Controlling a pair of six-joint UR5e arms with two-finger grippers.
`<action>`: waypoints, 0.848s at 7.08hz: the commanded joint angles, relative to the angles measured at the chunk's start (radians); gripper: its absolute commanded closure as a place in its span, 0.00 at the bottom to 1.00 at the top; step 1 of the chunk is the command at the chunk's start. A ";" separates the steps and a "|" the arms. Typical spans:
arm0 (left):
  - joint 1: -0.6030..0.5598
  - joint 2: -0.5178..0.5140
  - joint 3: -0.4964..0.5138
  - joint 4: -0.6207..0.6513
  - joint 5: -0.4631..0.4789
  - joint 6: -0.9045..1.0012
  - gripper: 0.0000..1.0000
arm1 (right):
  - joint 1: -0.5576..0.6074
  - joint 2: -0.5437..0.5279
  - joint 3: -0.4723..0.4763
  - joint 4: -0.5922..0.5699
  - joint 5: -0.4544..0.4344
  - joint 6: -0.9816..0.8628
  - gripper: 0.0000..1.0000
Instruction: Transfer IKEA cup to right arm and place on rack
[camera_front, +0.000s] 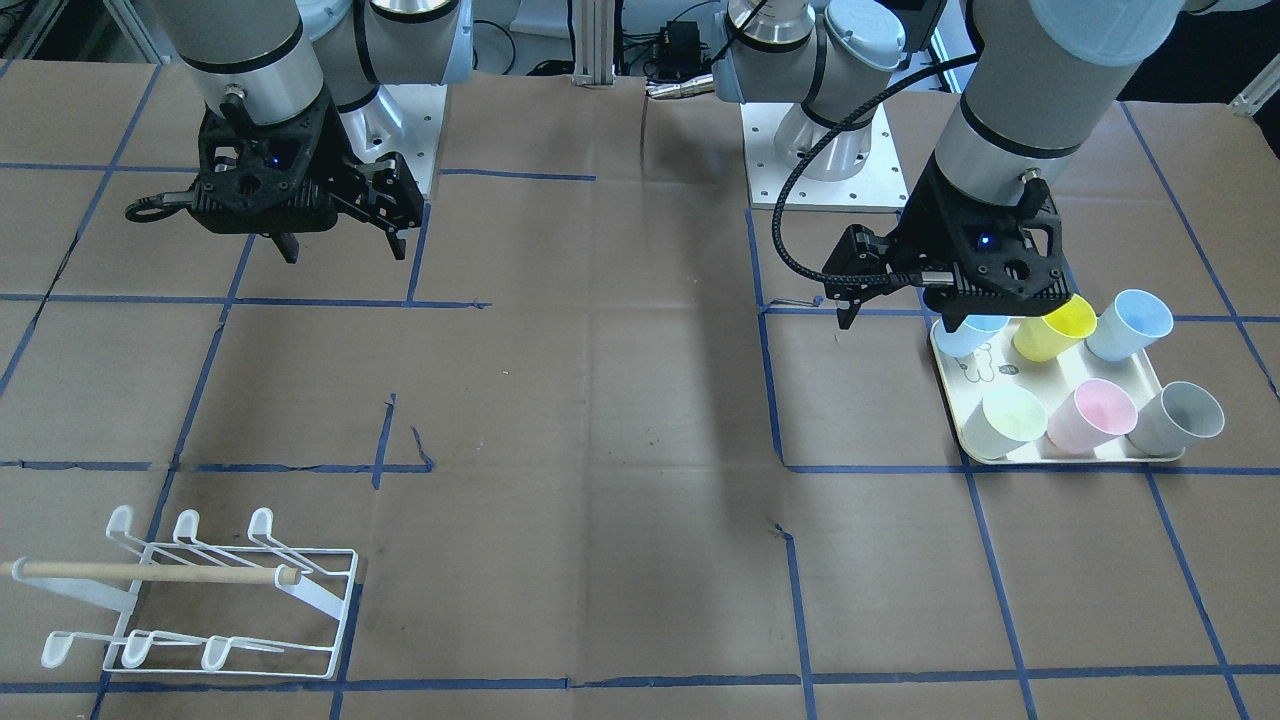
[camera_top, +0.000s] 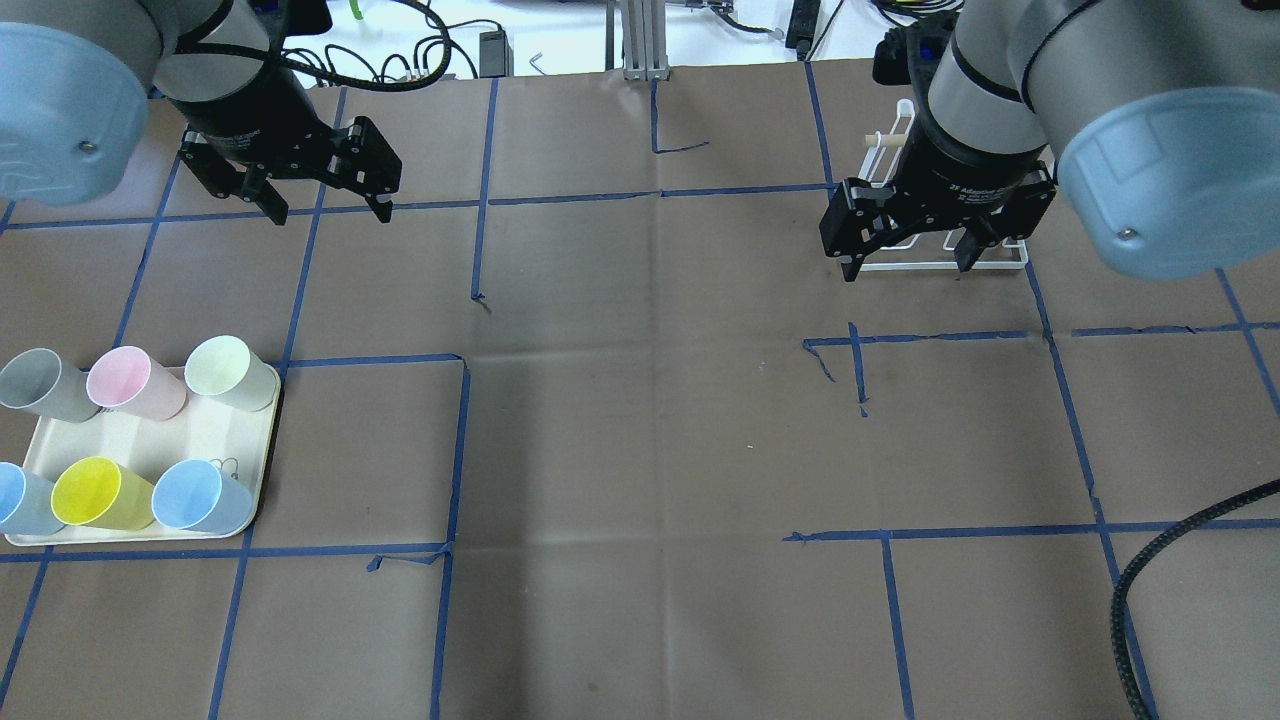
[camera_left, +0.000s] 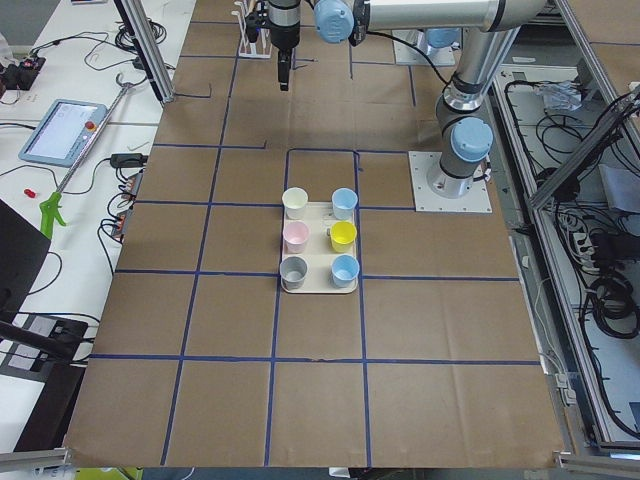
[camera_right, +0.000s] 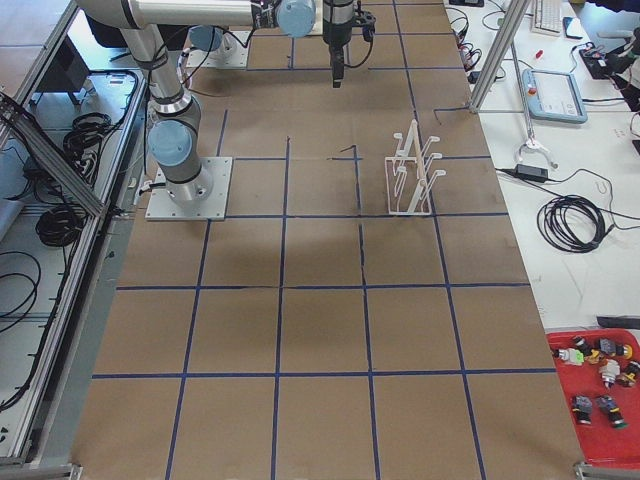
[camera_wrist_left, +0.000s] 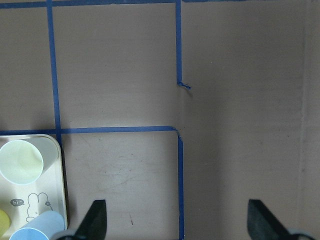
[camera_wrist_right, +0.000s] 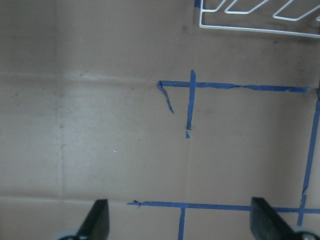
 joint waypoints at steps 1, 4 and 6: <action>0.000 0.001 -0.001 0.000 0.000 0.000 0.00 | 0.000 0.002 0.000 0.000 0.000 -0.001 0.00; 0.000 0.004 -0.001 0.000 0.000 0.000 0.00 | 0.000 0.002 0.000 0.000 0.000 -0.003 0.00; 0.000 0.018 -0.017 0.003 0.000 0.000 0.00 | -0.002 0.000 0.000 0.000 0.002 -0.003 0.00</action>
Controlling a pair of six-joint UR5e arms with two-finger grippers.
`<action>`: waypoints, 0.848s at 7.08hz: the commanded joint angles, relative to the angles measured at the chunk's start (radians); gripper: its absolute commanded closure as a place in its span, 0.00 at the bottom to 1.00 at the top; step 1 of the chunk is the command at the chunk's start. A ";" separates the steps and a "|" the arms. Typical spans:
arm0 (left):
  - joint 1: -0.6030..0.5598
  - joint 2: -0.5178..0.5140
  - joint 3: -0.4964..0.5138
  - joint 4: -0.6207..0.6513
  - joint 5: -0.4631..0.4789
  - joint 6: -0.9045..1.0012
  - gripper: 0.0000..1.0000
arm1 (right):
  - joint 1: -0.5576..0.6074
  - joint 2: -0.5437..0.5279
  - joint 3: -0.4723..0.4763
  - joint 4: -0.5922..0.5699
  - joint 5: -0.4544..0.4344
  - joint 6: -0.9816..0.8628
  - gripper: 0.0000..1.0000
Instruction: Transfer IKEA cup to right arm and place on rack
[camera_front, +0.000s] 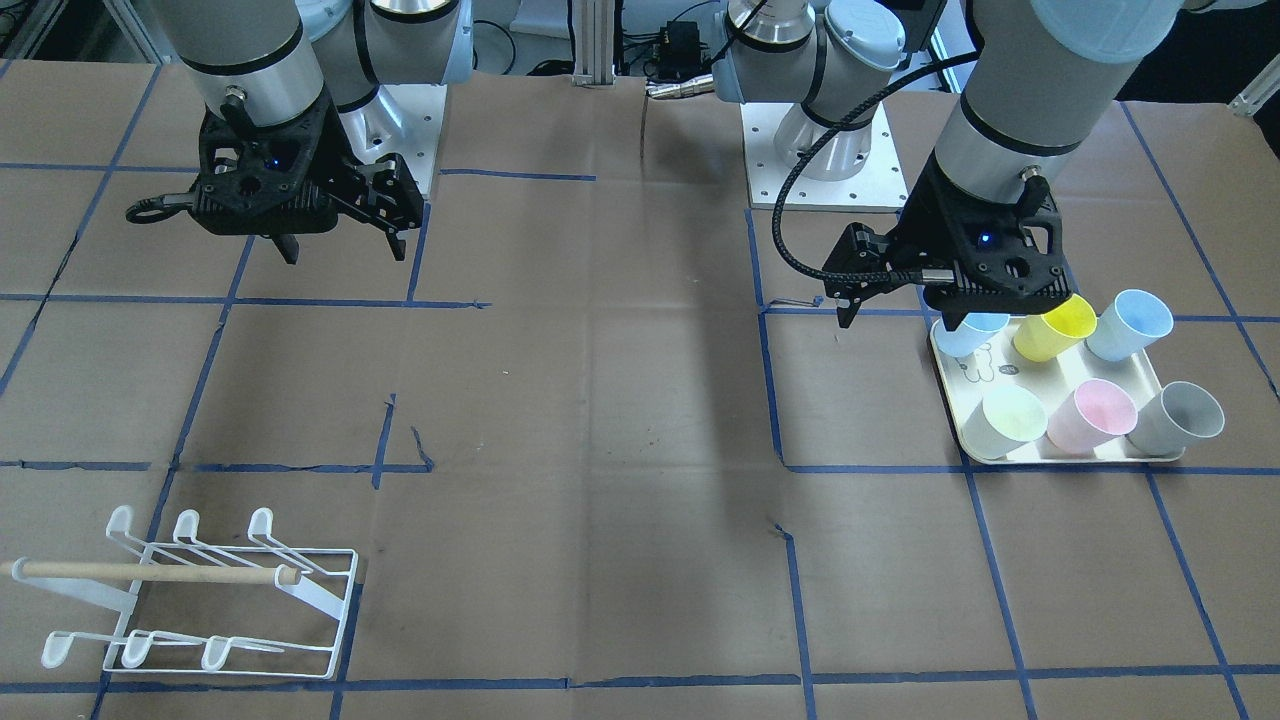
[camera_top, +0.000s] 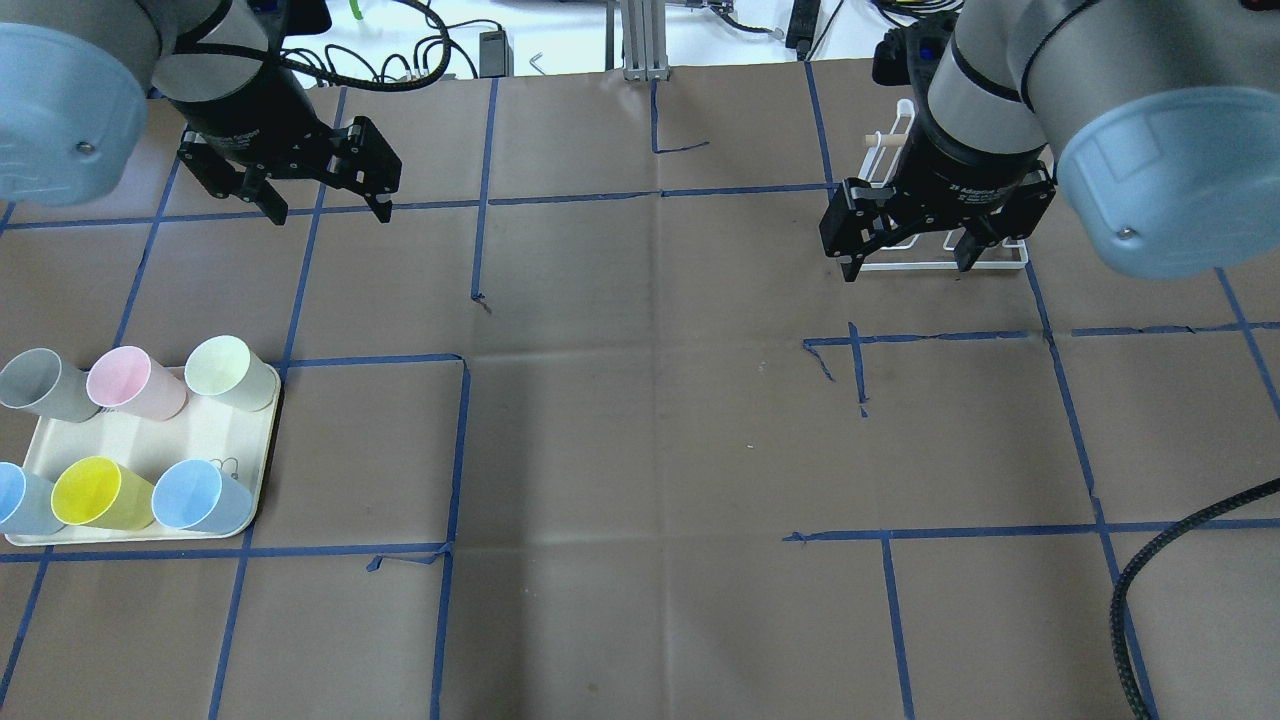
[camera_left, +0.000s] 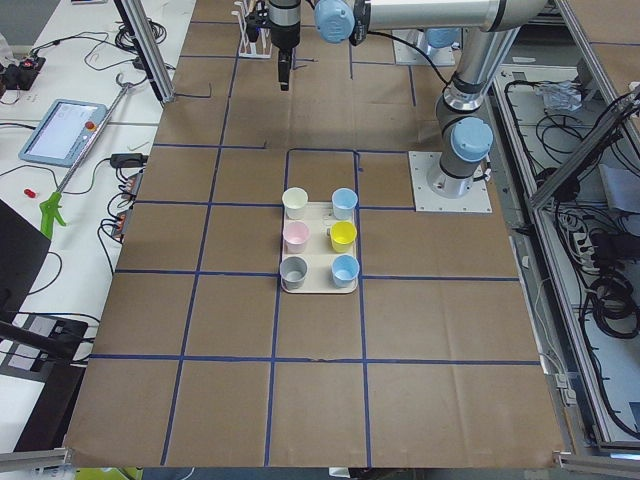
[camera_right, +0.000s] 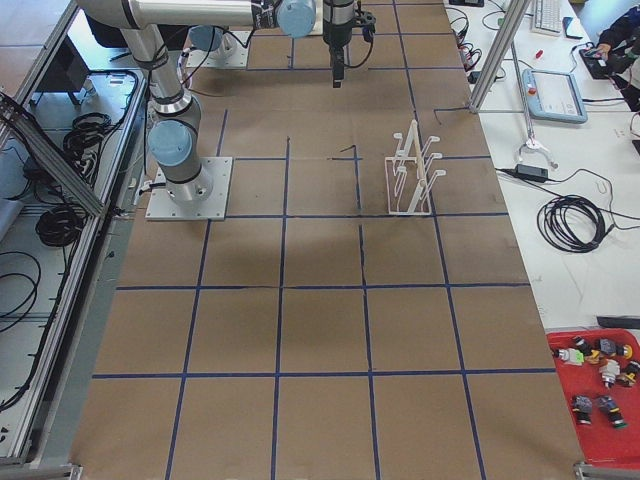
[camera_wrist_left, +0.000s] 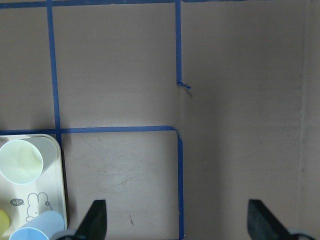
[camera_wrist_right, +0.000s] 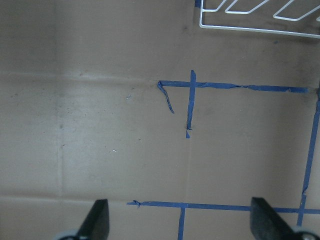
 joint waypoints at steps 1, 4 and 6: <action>0.000 0.013 -0.015 0.008 0.001 0.000 0.00 | 0.000 0.001 0.000 0.000 0.001 0.000 0.00; 0.009 0.011 -0.020 0.013 0.002 0.012 0.00 | 0.000 0.004 0.005 -0.005 0.003 0.000 0.00; 0.136 0.022 -0.031 0.013 0.001 0.099 0.00 | 0.000 -0.005 -0.002 -0.005 0.006 -0.002 0.00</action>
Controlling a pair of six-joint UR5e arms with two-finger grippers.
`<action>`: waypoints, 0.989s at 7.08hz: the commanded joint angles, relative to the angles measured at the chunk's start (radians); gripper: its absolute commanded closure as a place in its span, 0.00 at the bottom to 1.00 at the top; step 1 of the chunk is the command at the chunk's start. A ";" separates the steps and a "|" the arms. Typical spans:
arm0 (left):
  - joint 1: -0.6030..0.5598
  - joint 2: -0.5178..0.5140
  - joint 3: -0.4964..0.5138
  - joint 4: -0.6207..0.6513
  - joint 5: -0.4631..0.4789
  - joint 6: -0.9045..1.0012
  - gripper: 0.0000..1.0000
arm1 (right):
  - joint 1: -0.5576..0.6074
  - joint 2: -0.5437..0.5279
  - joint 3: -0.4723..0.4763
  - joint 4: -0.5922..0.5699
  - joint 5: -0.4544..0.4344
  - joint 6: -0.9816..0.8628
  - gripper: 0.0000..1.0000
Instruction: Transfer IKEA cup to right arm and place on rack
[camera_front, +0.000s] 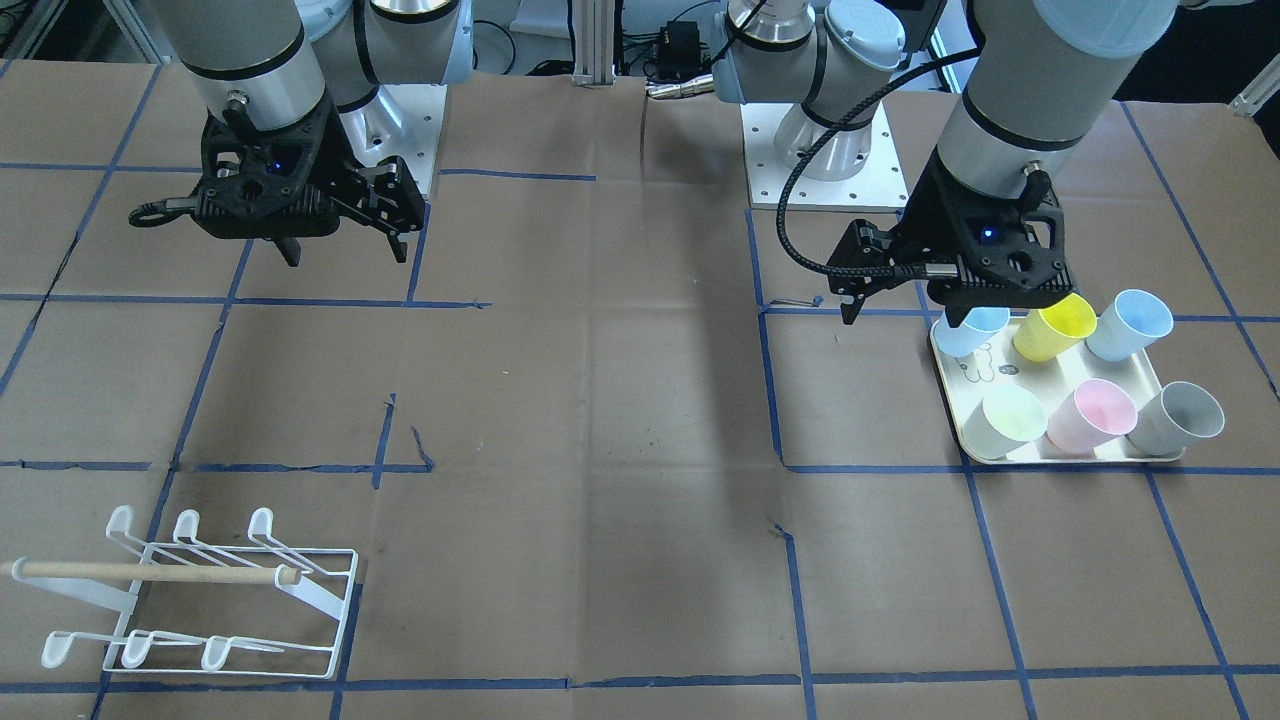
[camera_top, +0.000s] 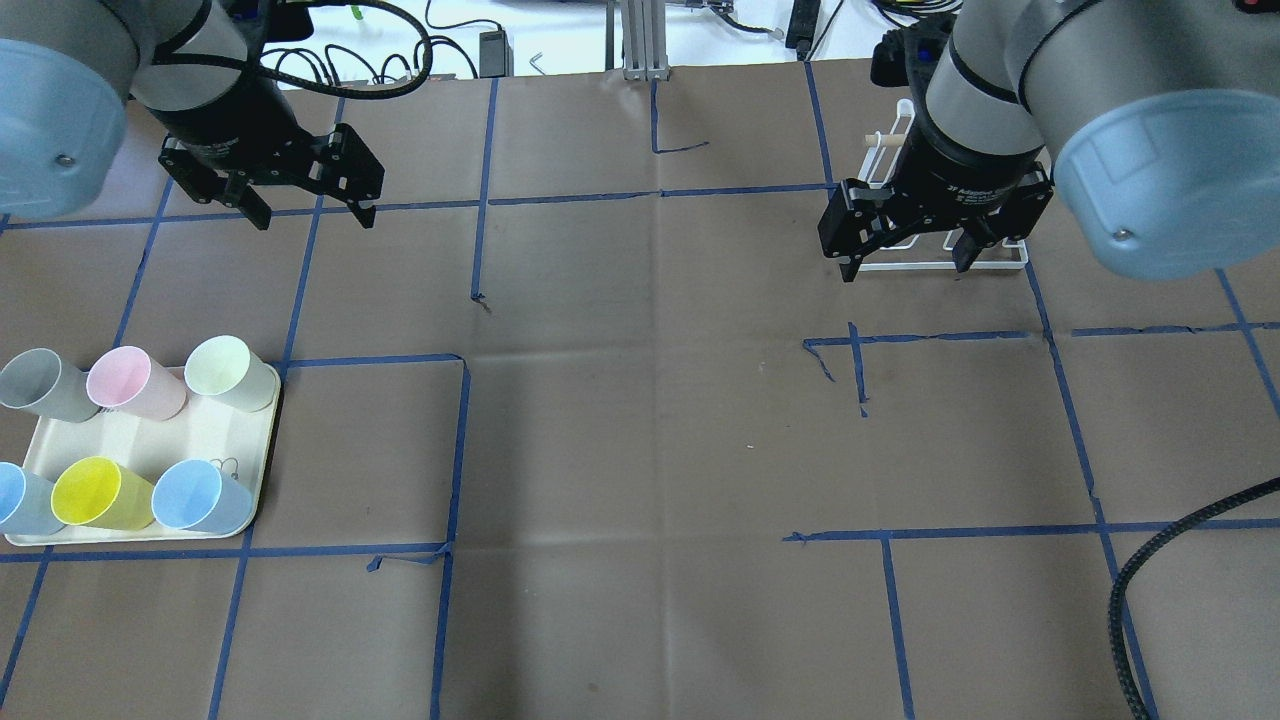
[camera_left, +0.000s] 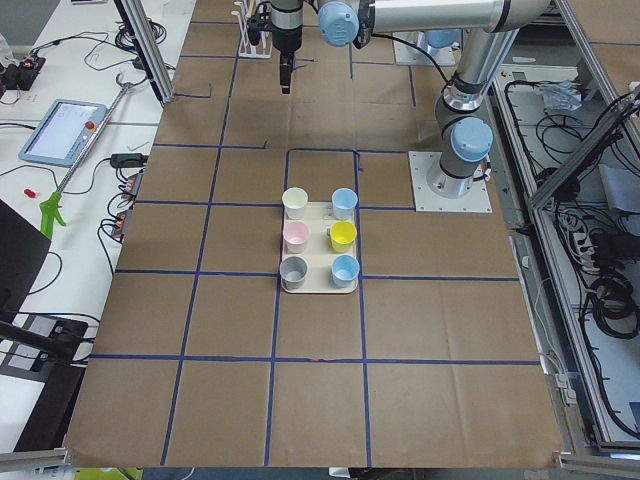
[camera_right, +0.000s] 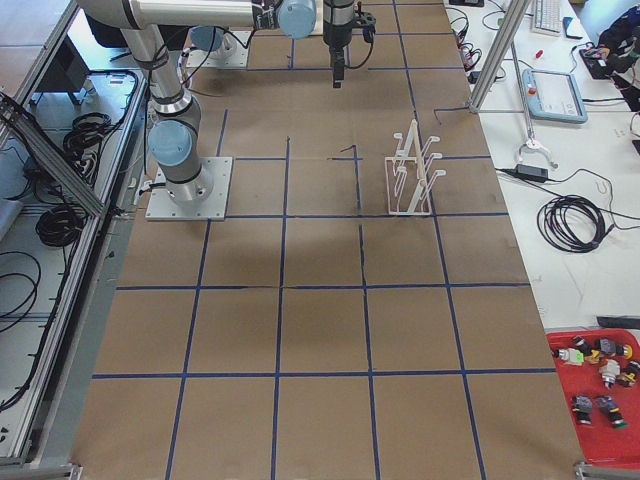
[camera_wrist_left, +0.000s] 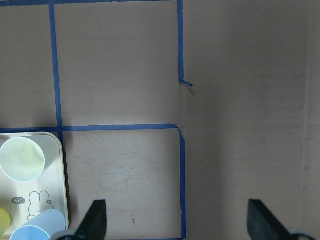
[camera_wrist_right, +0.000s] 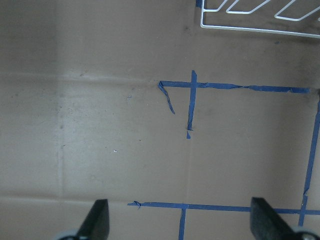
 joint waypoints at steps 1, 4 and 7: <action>0.164 0.011 -0.014 0.000 -0.001 0.152 0.00 | 0.000 -0.006 -0.002 0.000 0.003 -0.001 0.00; 0.387 0.001 -0.057 0.002 -0.002 0.351 0.00 | 0.000 -0.006 0.008 -0.014 0.014 0.010 0.00; 0.403 -0.019 -0.124 0.056 -0.004 0.283 0.00 | 0.002 0.037 0.013 -0.283 0.161 0.099 0.00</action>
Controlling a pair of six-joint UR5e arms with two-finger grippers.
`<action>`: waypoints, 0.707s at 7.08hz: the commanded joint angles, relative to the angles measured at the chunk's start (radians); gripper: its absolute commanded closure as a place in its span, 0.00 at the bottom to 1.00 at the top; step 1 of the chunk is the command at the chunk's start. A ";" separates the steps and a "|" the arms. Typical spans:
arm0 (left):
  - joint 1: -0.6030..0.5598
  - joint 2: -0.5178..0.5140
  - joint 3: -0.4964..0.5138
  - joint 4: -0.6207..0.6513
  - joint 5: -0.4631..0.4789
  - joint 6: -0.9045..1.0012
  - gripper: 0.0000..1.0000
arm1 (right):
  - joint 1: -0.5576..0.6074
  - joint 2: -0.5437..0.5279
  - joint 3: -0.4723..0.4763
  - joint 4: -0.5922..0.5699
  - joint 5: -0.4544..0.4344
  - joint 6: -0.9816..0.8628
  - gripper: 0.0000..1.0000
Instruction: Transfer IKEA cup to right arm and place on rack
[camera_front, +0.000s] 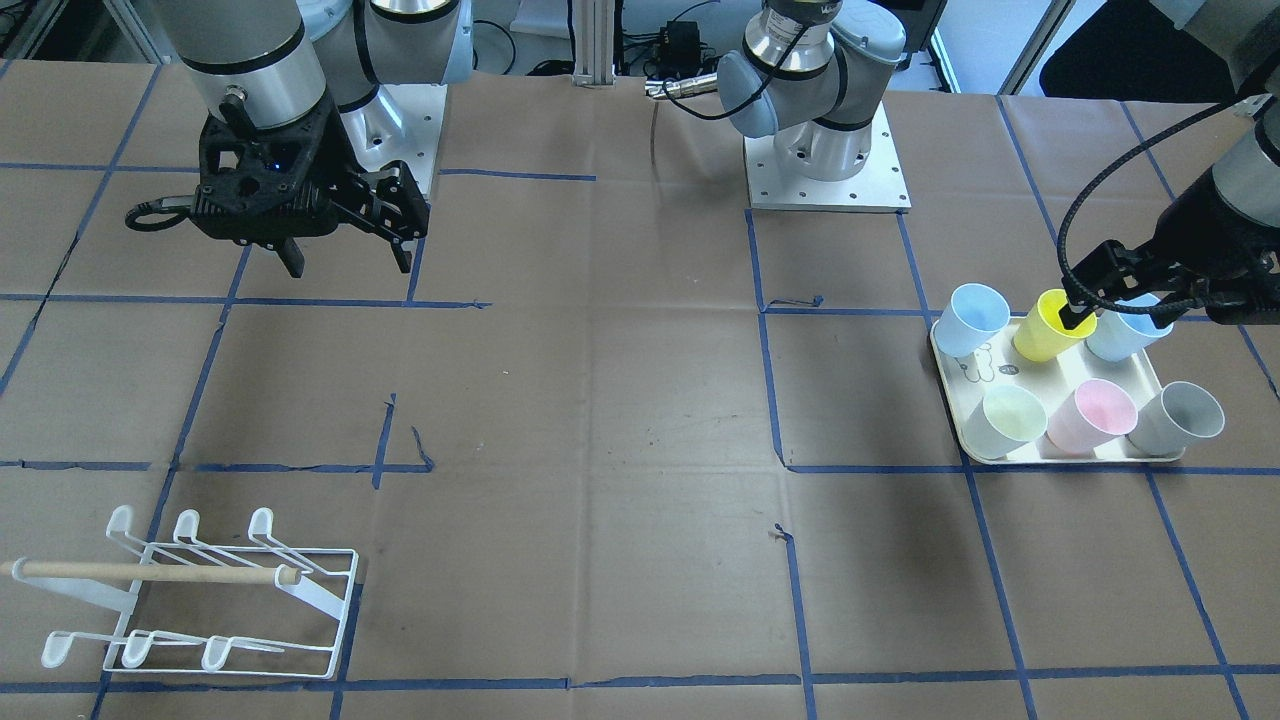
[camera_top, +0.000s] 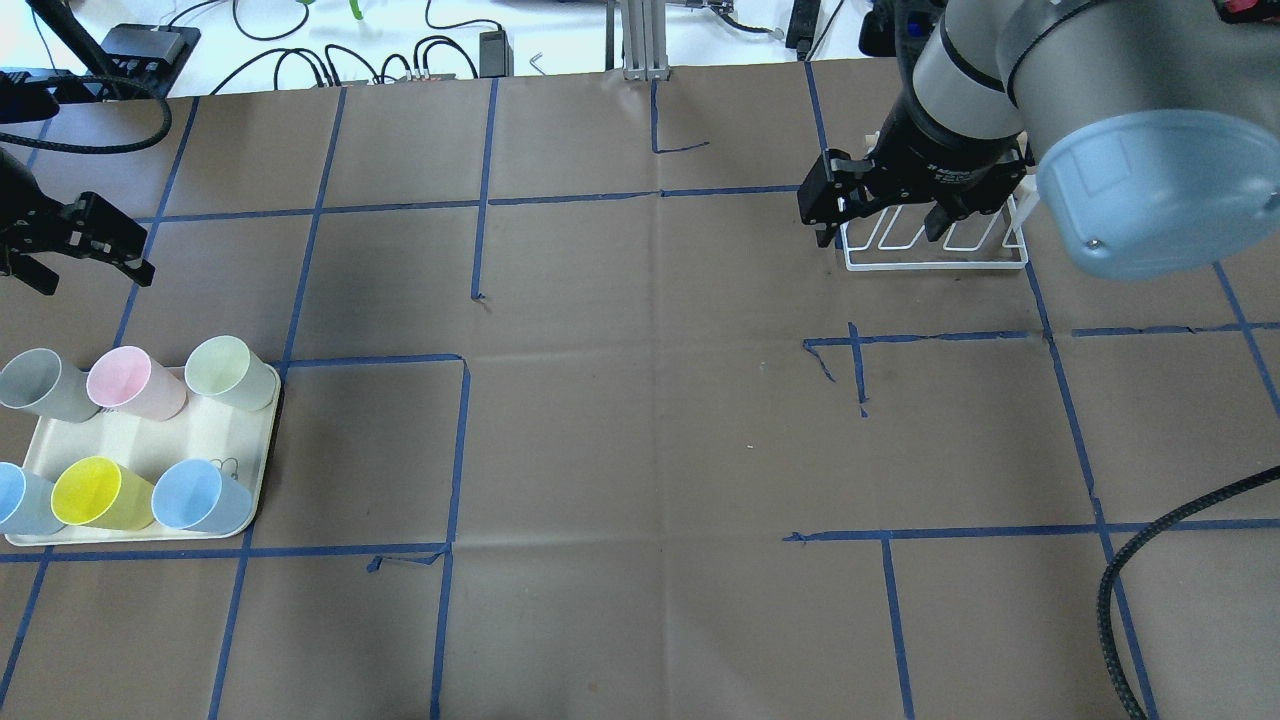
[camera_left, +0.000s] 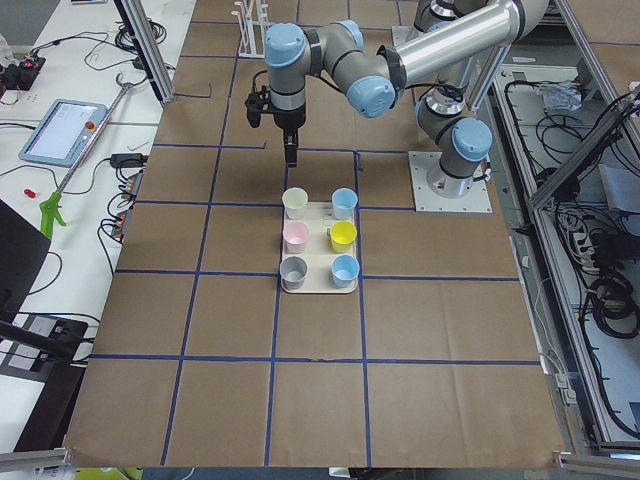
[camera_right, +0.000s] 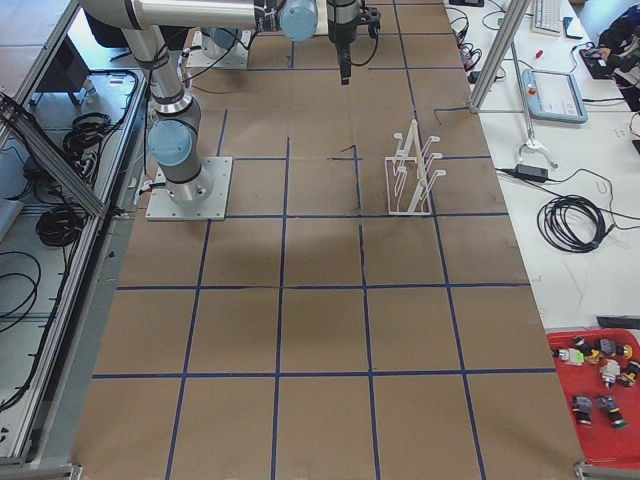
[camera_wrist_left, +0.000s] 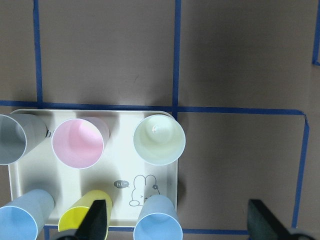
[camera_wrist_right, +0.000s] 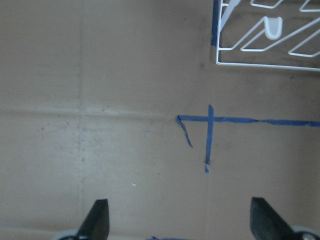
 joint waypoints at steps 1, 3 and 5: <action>0.002 -0.018 -0.057 0.037 -0.001 -0.038 0.00 | 0.003 0.018 0.003 -0.158 0.082 0.198 0.00; -0.002 -0.021 -0.165 0.192 -0.004 -0.042 0.01 | 0.014 0.018 0.061 -0.333 0.130 0.363 0.00; -0.054 -0.028 -0.242 0.325 -0.001 -0.076 0.00 | 0.044 0.007 0.171 -0.561 0.131 0.410 0.00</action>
